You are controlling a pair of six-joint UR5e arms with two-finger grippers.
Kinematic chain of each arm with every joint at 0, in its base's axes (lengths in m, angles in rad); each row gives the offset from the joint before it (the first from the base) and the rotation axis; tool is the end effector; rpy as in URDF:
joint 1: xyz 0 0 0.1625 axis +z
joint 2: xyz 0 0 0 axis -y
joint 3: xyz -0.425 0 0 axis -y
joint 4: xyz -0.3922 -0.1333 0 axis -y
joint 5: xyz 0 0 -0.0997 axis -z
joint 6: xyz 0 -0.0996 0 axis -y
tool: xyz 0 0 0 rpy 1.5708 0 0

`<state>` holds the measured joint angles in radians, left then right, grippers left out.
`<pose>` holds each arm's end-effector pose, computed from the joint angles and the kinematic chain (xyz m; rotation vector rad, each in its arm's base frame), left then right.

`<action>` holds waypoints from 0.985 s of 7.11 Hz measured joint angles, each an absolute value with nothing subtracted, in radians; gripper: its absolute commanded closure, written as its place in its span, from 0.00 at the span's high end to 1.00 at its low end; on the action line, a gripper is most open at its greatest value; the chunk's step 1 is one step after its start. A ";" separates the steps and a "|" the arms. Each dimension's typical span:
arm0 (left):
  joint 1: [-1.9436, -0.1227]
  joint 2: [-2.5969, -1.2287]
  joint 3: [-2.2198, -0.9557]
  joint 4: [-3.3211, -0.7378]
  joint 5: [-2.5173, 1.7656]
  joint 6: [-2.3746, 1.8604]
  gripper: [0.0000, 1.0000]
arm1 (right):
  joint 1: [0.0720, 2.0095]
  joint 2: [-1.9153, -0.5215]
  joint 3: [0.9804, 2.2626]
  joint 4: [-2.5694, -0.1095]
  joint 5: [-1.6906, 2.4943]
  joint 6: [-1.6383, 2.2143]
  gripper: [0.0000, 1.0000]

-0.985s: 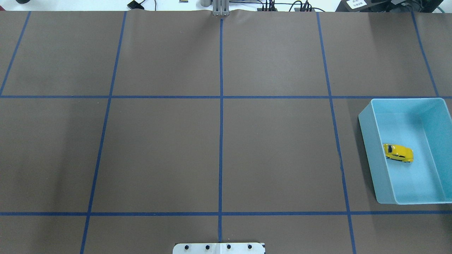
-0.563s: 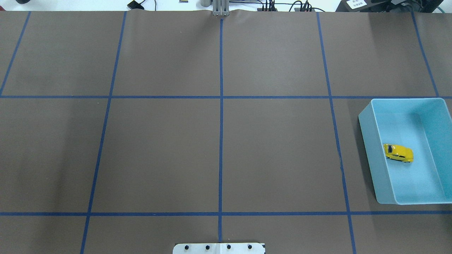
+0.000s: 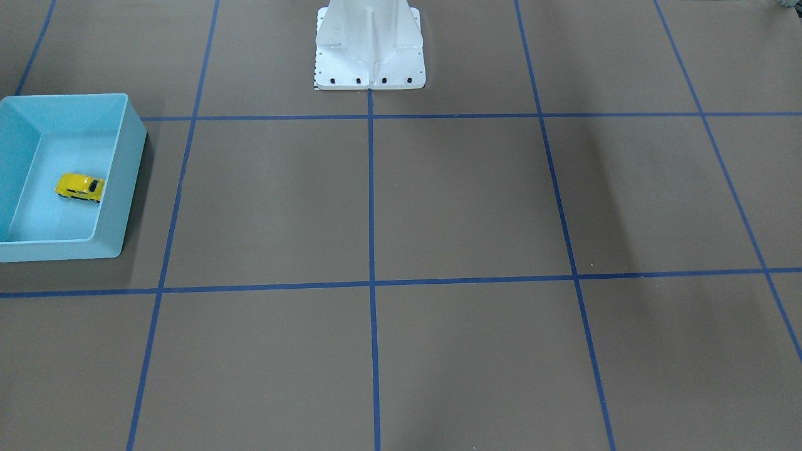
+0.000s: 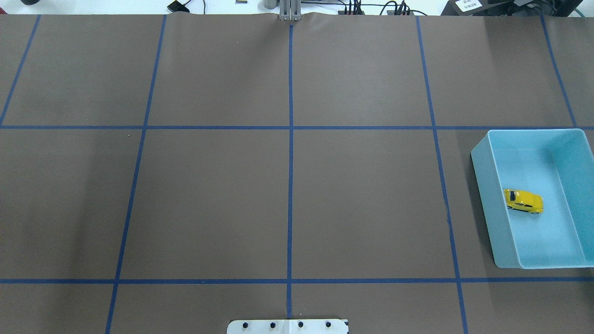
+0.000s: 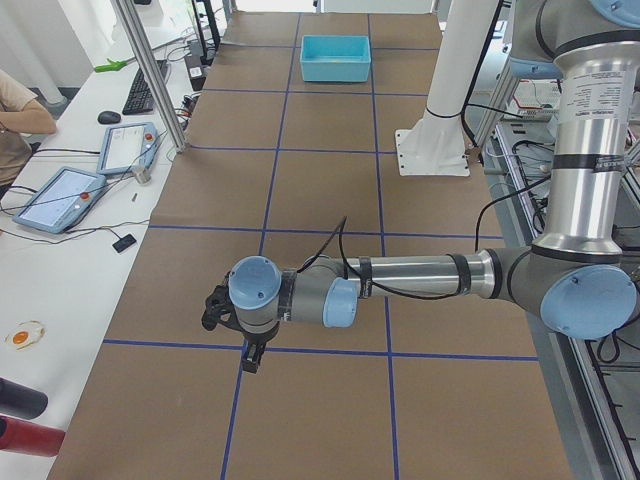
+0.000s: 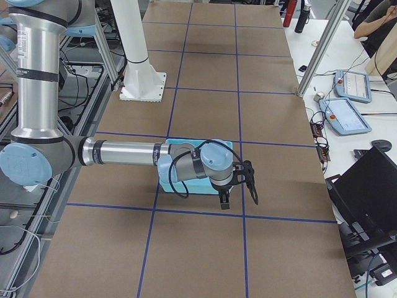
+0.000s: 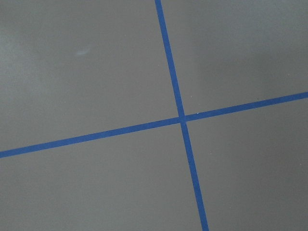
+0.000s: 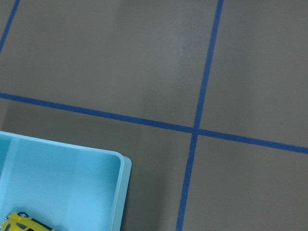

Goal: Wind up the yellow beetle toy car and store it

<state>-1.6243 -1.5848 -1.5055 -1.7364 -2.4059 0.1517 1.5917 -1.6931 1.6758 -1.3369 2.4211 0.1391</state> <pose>-0.0863 -0.5004 0.6626 0.1926 0.8194 0.1401 0.0679 -0.4505 0.6339 0.1530 -0.8572 0.0577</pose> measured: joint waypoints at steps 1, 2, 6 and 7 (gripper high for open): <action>-1.624 -1.583 -1.502 -1.736 -2.403 0.157 0.99 | 1.593 -1.705 1.680 -1.337 2.414 0.162 1.00; -1.623 -1.580 -1.501 -1.736 -2.401 0.161 0.99 | 1.591 -1.708 1.687 -1.342 2.409 0.172 1.00; -1.623 -1.581 -1.504 -1.732 -2.377 0.166 0.99 | 1.549 -1.606 1.767 -1.569 2.398 0.181 1.00; -1.623 -1.581 -1.502 -1.733 -2.367 0.167 0.99 | 1.545 -1.585 1.782 -1.615 2.394 0.181 1.00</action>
<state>-1.6230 -1.5815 -1.5023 -1.7333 -2.3670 0.1667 1.5448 -1.5847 1.7818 -1.6152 2.3937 0.1807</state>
